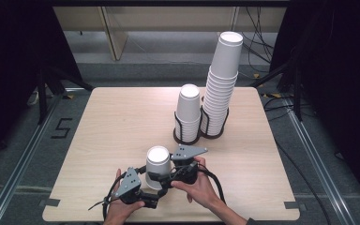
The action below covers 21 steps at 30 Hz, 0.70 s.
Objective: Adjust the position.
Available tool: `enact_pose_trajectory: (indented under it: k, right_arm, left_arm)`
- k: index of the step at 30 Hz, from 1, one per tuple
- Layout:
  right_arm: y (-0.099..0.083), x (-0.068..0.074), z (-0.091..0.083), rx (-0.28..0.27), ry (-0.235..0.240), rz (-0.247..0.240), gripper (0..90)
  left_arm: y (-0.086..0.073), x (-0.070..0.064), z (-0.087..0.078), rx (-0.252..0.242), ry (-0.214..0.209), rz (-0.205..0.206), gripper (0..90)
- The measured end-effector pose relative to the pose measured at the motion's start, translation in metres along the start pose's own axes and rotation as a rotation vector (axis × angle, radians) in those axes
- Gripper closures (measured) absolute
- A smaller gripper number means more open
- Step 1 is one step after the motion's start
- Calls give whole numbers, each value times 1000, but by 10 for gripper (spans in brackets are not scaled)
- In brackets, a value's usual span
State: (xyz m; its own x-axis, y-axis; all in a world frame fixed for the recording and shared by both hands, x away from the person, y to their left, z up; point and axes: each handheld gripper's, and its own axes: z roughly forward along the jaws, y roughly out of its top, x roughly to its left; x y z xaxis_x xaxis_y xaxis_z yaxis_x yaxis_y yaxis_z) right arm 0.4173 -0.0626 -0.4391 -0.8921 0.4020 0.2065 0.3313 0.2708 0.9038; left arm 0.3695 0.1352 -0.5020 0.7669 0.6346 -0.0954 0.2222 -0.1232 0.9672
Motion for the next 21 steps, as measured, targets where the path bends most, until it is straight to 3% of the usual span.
enact_pose_trajectory:
  k: [4,9,11,12,18,21]
  right_arm:
    - [-1,2,1,-3,12,10,185]
    - [-1,4,1,-6,13,11,184]
    - [-1,4,1,-9,25,15,184]
    - [-1,3,2,-6,19,22,179]
    - [-1,3,0,8,23,26,163]
    - [5,2,-6,23,27,-8,155]
  left_arm:
    - [-1,1,2,-19,-10,-31,9]
    - [0,1,1,-15,-3,-37,0]
    - [1,0,1,-23,-13,-24,0]
    - [1,0,1,-30,-22,-8,51]
    - [5,-1,0,14,-16,54,82]
    - [5,-1,-2,54,-7,113,85]
